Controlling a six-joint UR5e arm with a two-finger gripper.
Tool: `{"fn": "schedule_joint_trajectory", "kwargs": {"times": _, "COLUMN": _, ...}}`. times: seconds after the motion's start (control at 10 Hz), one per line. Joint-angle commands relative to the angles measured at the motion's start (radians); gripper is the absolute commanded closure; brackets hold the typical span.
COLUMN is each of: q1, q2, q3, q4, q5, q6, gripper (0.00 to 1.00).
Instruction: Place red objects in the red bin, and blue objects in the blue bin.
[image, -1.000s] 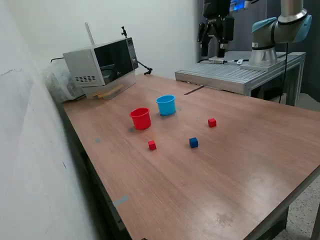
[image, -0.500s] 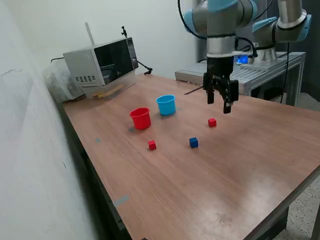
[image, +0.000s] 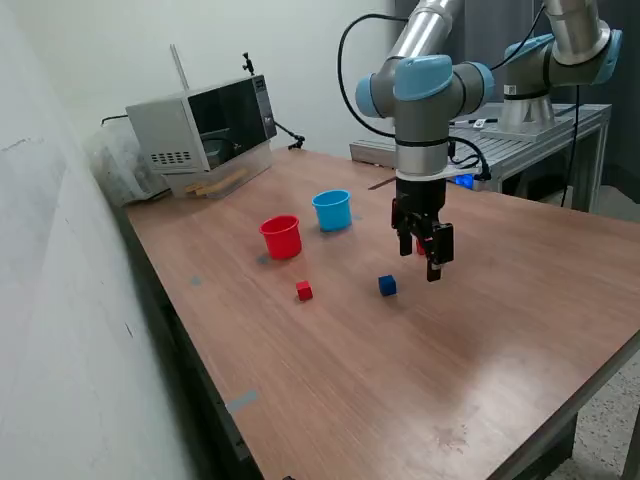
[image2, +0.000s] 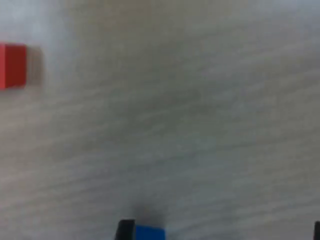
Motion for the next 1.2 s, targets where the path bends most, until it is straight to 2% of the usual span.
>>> {"fn": "schedule_joint_trajectory", "kwargs": {"times": 0.0, "q1": -0.035, "q2": 0.023, "q3": -0.024, "q4": -0.022, "q5": 0.000, "q6": -0.001, "gripper": 0.00}}
{"fn": "schedule_joint_trajectory", "kwargs": {"times": 0.3, "q1": -0.072, "q2": 0.033, "q3": -0.014, "q4": -0.024, "q5": -0.005, "q6": -0.003, "gripper": 0.00}}
{"fn": "schedule_joint_trajectory", "kwargs": {"times": 0.7, "q1": -0.070, "q2": 0.051, "q3": -0.011, "q4": -0.034, "q5": -0.009, "q6": -0.003, "gripper": 0.00}}
{"fn": "schedule_joint_trajectory", "kwargs": {"times": 0.8, "q1": -0.070, "q2": 0.053, "q3": -0.011, "q4": -0.039, "q5": -0.009, "q6": -0.003, "gripper": 1.00}}
{"fn": "schedule_joint_trajectory", "kwargs": {"times": 1.1, "q1": -0.070, "q2": 0.057, "q3": -0.012, "q4": -0.044, "q5": -0.013, "q6": -0.035, "gripper": 1.00}}
